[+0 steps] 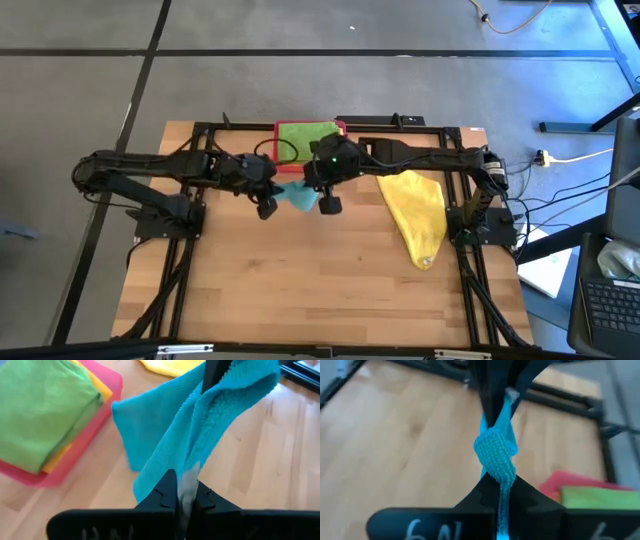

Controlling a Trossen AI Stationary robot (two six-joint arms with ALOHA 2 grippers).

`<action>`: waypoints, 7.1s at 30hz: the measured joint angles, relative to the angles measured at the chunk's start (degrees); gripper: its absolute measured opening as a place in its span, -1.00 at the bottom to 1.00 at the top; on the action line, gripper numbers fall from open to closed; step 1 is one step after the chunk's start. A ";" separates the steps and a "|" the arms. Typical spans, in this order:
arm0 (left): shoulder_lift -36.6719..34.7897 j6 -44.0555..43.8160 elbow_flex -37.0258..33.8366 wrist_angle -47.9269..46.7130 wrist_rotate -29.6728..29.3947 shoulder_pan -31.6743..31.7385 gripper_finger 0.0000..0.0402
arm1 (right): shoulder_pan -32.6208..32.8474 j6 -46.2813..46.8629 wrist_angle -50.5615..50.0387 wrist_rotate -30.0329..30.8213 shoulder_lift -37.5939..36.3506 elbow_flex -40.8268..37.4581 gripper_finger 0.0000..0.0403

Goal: Fold microfiber towels
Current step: Fold the blue microfiber cloth, then stack the folded blue microfiber cloth on top of the green microfiber cloth in the bin

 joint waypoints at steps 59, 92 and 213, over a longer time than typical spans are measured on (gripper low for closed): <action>28.44 7.49 -0.29 15.64 8.67 -1.86 -1.00 | -2.26 13.80 7.44 -11.42 -0.60 -31.63 -0.78; 28.72 7.35 -5.69 19.18 -2.19 1.92 -0.56 | -5.23 20.29 5.34 -9.40 4.10 -31.52 -0.84; 22.51 -62.68 -4.57 18.14 -12.75 -32.95 -0.76 | -25.38 -6.82 16.49 -2.69 15.25 -7.26 -0.94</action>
